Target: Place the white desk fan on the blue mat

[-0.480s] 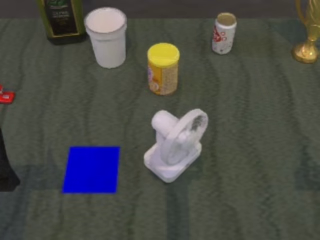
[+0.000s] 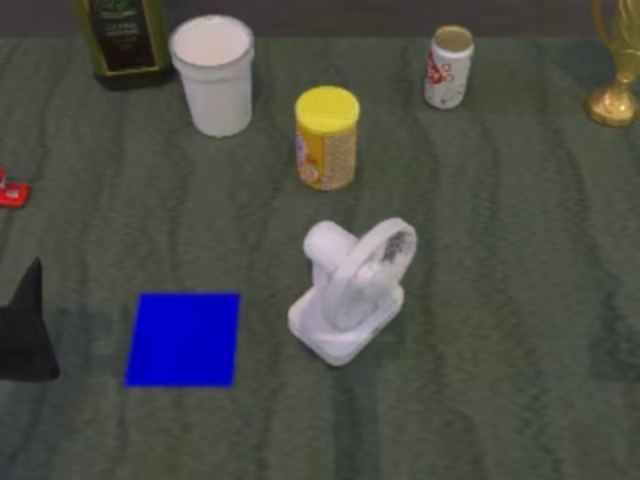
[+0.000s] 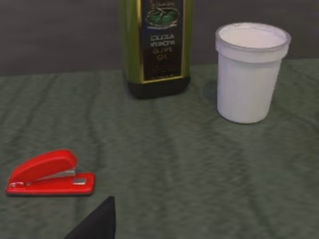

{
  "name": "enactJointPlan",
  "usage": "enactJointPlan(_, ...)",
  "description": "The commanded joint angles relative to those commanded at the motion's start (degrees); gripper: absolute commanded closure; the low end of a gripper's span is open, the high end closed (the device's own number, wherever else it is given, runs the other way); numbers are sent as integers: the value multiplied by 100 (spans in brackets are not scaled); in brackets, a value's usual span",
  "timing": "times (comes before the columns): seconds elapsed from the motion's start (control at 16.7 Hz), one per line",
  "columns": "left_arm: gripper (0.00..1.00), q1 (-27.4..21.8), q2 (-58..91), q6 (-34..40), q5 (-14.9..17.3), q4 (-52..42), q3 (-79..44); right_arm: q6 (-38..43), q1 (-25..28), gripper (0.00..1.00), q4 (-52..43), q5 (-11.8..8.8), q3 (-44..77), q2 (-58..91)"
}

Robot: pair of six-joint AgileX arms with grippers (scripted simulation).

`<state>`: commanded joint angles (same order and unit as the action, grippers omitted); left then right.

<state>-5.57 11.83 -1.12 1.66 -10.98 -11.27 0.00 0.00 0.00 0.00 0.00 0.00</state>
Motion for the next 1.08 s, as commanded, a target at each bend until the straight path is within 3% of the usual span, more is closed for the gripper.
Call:
enactJointPlan(0.54,0,-1764,4688,-182,226,-3883,-4375,0,0,0,0,0,0,0)
enactJointPlan(1.08,0,-3306,9736,-11,82,-7346,-9662,0,0,0,0,0,0,0)
